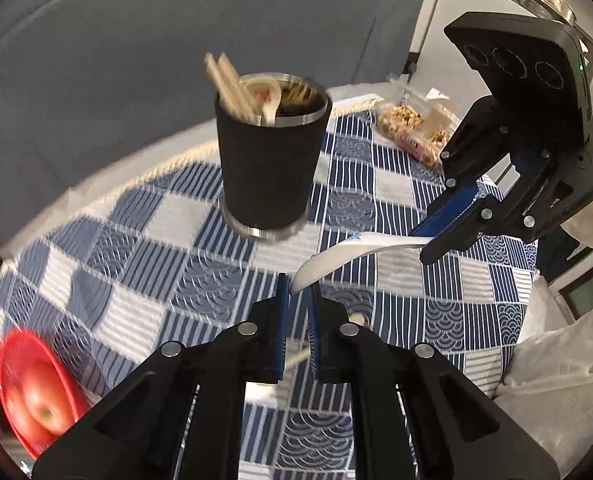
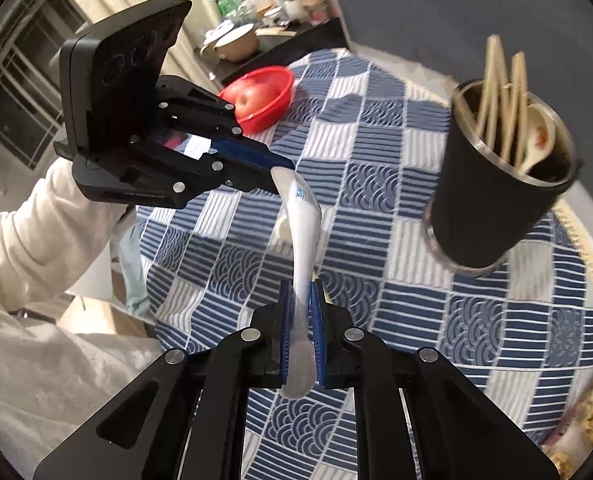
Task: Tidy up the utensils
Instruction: 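Lift the labelled spoon and carry it over the black holder with the right gripper, then lower the spoon into the holder and open the right gripper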
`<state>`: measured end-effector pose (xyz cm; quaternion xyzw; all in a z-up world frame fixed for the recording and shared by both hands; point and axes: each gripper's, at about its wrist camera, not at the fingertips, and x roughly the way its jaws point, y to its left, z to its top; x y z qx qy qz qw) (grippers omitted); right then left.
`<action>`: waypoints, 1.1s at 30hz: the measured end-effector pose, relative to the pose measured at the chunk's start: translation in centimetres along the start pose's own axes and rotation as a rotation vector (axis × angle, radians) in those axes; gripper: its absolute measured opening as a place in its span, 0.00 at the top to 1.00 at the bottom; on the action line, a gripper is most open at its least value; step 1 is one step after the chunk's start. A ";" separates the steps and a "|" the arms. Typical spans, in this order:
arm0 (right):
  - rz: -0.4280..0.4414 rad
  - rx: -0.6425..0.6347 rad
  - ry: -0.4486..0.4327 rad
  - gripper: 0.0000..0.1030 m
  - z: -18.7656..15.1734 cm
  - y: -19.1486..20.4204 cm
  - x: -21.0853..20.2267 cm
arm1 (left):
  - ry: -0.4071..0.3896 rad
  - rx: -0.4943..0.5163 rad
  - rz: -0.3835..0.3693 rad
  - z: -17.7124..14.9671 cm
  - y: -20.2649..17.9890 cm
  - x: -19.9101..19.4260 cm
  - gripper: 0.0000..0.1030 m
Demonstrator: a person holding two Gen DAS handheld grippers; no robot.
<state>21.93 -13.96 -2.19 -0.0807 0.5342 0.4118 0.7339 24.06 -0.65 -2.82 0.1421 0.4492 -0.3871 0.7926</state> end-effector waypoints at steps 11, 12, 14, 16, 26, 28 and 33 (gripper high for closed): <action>-0.148 -0.058 -0.020 0.92 2.5 -2.3 -5.7 | -0.008 0.106 0.023 7.7 -0.5 -0.6 0.91; -0.178 -0.068 -0.008 0.92 2.9 -2.7 -6.3 | -0.012 0.113 0.022 8.3 -0.5 -0.6 0.91; -0.206 -0.074 0.006 0.92 3.3 -3.1 -7.0 | -0.022 0.118 0.018 9.2 -0.5 -0.4 0.91; -0.248 -0.087 0.024 0.93 3.9 -3.7 -7.7 | -0.035 0.120 -0.001 10.3 -0.2 -0.2 0.91; -0.342 -0.092 0.110 0.94 6.5 -6.6 -8.2 | -0.047 0.102 -0.033 13.2 1.3 2.7 0.73; -0.358 -0.085 0.136 0.93 7.2 -7.2 -7.5 | -0.070 0.104 -0.009 13.1 1.6 3.0 0.43; -0.402 -0.039 0.107 0.88 8.5 -8.2 -6.9 | -0.101 0.039 0.006 11.7 3.2 2.4 0.26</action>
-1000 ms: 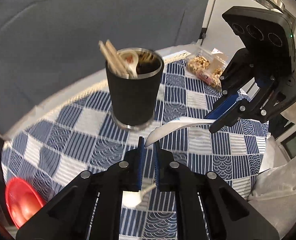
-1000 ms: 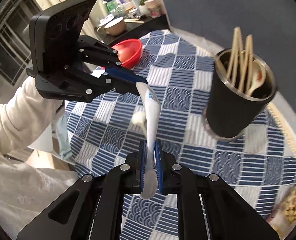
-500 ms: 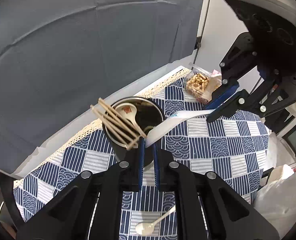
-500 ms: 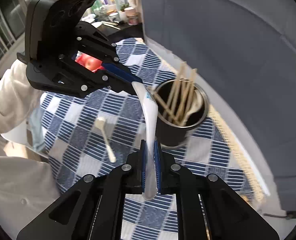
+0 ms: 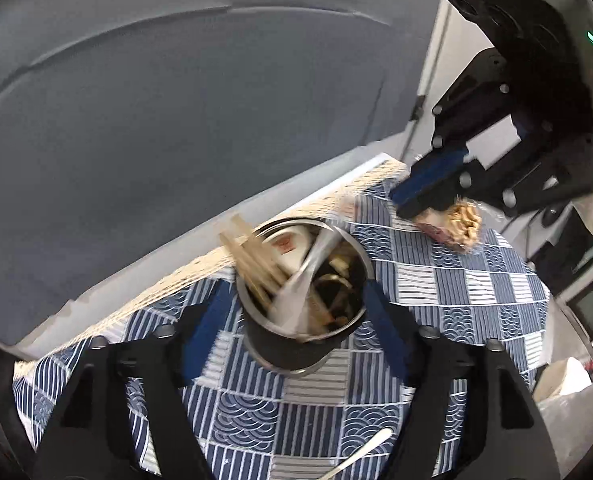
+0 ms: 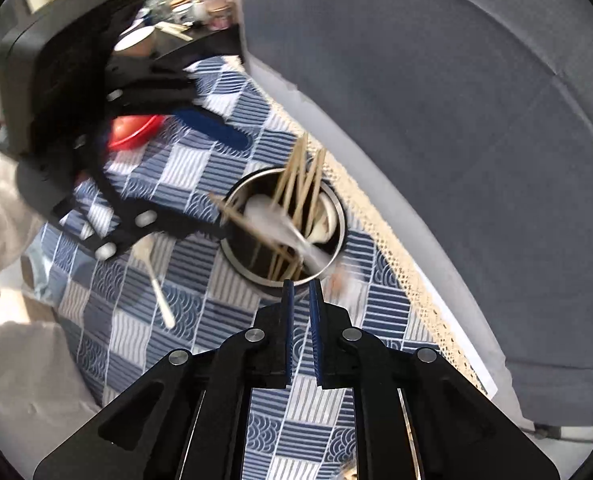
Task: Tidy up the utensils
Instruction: 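Lower the spoon into the holder and open the right gripper, then move the left gripper over the plain white plastic spoon on the cloth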
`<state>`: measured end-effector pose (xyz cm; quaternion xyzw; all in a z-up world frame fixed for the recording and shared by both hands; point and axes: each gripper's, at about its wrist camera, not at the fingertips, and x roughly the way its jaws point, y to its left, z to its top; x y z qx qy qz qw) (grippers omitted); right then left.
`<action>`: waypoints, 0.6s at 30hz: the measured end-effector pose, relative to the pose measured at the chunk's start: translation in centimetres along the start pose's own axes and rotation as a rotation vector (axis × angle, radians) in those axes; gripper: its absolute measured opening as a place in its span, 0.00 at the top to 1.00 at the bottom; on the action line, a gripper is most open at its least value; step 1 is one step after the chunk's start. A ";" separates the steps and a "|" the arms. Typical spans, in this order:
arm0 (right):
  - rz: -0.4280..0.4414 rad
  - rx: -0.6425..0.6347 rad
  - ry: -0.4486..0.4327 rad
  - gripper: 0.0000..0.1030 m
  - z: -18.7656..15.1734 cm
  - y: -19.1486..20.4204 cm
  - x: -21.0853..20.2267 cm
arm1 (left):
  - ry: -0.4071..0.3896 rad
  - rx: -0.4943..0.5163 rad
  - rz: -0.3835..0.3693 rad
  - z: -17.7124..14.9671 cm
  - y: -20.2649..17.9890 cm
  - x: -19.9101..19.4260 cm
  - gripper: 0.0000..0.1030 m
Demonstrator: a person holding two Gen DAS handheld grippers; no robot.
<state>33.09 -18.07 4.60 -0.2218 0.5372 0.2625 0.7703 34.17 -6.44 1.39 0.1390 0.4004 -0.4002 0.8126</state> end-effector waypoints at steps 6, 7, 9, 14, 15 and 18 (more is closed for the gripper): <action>-0.003 0.061 -0.058 0.46 -1.6 -0.2 -0.7 | 0.014 -0.047 0.048 -2.9 1.1 -1.2 0.14; -0.010 0.061 -0.058 0.44 -2.0 -0.1 -0.5 | 0.024 -0.055 0.050 -3.2 1.3 -1.2 0.13; -0.030 0.055 -0.064 0.34 -2.9 0.6 -0.1 | 0.050 -0.076 0.067 -4.3 1.4 -1.2 0.11; -0.034 0.061 -0.064 0.21 -5.0 2.4 1.3 | 0.090 -0.094 0.093 -6.7 1.7 -1.6 0.09; -0.036 0.063 -0.061 0.18 -5.4 2.9 1.6 | 0.101 -0.094 0.105 -7.2 1.7 -1.6 0.08; -0.019 0.068 -0.058 0.18 -6.5 4.0 2.6 | 0.131 -0.100 0.126 -8.5 1.8 -1.5 0.08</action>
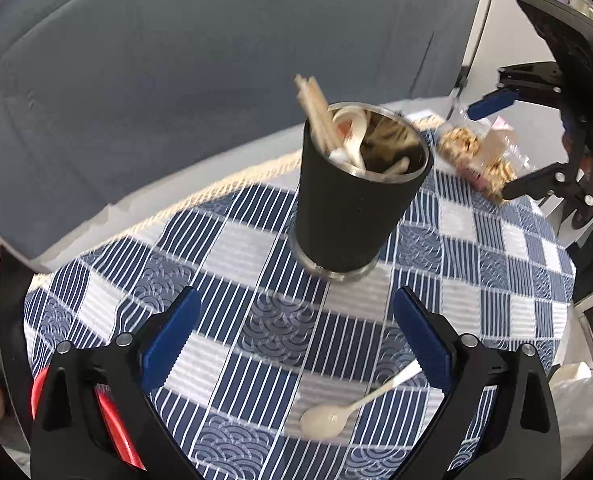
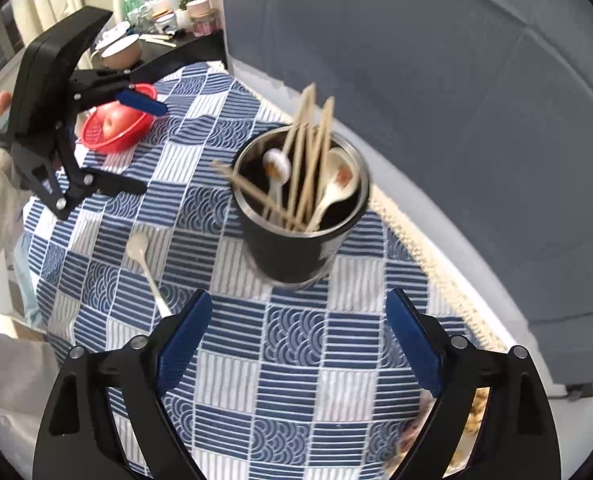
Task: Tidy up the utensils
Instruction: 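Move the left gripper over the plain white plastic spoon on the cloth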
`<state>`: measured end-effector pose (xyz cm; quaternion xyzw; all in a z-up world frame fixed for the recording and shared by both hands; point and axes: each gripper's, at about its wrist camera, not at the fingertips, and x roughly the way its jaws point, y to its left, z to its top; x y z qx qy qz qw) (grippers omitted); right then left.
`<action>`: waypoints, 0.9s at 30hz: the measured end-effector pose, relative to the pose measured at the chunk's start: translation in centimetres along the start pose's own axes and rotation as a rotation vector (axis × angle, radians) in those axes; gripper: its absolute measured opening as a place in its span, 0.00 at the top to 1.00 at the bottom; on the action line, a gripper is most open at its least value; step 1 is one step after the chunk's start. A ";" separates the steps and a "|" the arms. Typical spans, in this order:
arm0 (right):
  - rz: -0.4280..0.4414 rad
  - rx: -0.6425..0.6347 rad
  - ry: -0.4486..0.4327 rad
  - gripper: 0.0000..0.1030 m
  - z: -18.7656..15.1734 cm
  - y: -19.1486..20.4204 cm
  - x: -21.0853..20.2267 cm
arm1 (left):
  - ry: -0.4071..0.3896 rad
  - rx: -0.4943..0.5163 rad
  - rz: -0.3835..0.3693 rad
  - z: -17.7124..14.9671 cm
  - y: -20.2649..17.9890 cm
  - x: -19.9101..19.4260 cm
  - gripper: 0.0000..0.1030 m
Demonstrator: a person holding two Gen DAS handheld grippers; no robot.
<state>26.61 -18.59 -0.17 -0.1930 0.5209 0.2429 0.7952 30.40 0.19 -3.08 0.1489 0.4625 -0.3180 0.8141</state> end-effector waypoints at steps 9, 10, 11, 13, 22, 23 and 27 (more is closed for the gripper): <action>0.081 0.014 0.038 0.17 -2.1 3.3 2.6 | 0.077 -0.011 -0.002 -3.6 0.2 0.8 0.08; 0.084 0.007 0.043 0.17 -2.2 3.7 2.9 | 0.085 -0.006 0.000 -3.9 0.2 0.9 0.08; 0.092 0.002 0.050 0.17 -2.3 4.1 3.2 | 0.094 -0.006 0.001 -4.2 0.0 0.9 0.08; 0.112 -0.010 0.057 0.17 -2.4 5.1 3.8 | 0.111 -0.001 0.007 -5.0 -0.1 1.2 0.08; 0.155 -0.031 0.081 0.17 -2.1 8.4 6.9 | 0.204 0.024 -0.024 -8.7 -0.8 2.5 0.08; 0.158 -0.032 0.088 0.17 -2.1 8.8 7.4 | 0.209 0.022 -0.025 -9.0 -0.8 2.5 0.08; 0.157 -0.047 0.106 0.17 -2.5 10.1 8.8 | 0.234 0.029 -0.025 -10.3 -0.6 3.0 0.08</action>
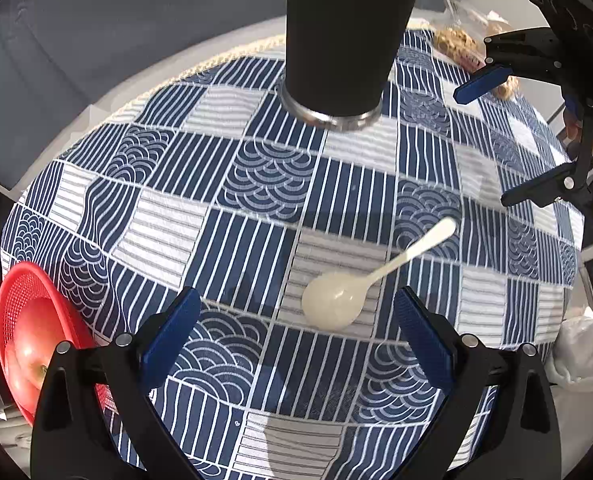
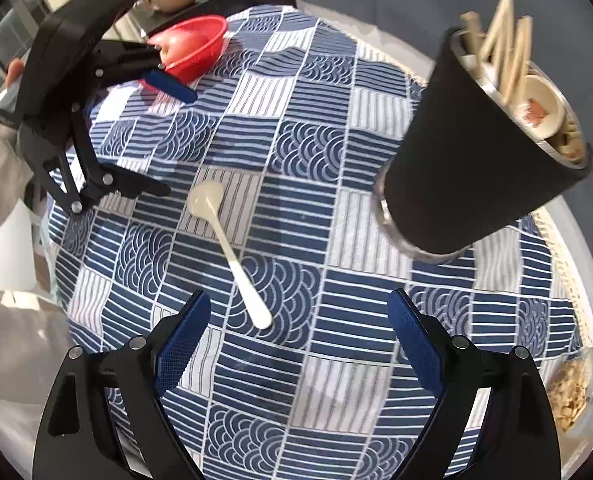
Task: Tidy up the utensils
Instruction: 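Move the left gripper over the plain white plastic spoon on the cloth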
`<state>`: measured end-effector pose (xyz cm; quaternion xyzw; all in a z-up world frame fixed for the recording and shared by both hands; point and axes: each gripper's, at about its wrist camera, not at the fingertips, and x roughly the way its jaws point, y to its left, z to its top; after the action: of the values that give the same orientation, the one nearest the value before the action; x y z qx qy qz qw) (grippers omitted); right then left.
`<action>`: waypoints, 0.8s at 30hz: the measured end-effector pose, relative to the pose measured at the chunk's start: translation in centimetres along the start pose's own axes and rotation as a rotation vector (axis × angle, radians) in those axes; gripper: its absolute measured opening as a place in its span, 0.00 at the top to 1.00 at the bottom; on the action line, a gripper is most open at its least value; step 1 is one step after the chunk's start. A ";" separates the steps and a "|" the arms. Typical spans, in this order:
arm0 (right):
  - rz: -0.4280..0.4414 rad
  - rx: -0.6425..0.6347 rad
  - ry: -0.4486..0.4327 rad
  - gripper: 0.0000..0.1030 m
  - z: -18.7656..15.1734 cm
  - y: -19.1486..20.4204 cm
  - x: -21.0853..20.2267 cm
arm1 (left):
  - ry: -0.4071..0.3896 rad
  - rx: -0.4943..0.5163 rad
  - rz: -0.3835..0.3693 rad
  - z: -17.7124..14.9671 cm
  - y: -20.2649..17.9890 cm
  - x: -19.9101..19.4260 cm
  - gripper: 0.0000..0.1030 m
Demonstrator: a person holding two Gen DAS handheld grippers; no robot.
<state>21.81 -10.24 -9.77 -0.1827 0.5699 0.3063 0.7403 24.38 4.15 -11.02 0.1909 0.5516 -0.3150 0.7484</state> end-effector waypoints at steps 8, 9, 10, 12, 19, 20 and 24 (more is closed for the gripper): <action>0.014 0.011 0.015 0.17 -1.3 1.4 3.1 | 0.057 0.042 -0.037 -1.3 -0.5 2.3 0.08; 0.010 0.012 0.015 0.17 -1.5 1.5 3.6 | 0.072 0.047 -0.055 -1.4 -0.6 2.8 0.08; -0.002 0.014 0.017 0.17 -1.7 1.6 4.0 | 0.076 0.055 -0.060 -1.5 -0.8 3.1 0.08; -0.018 0.026 0.019 0.17 -2.1 1.5 4.8 | 0.077 0.074 -0.054 -1.5 -1.2 3.6 0.08; -0.008 0.055 0.023 0.17 -2.5 1.1 6.7 | 0.095 0.102 -0.050 -0.7 -1.6 5.3 0.08; -0.009 0.060 0.022 0.17 -2.5 1.0 7.0 | 0.097 0.106 -0.047 -0.7 -1.6 5.5 0.08; -0.075 0.056 -0.023 0.11 -2.4 1.0 7.9 | 0.093 0.135 -0.016 -0.4 -1.5 6.6 0.05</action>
<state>20.68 -9.05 -17.95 -0.1793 0.5626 0.2644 0.7625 24.32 1.57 -17.27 0.2510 0.5646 -0.3483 0.7050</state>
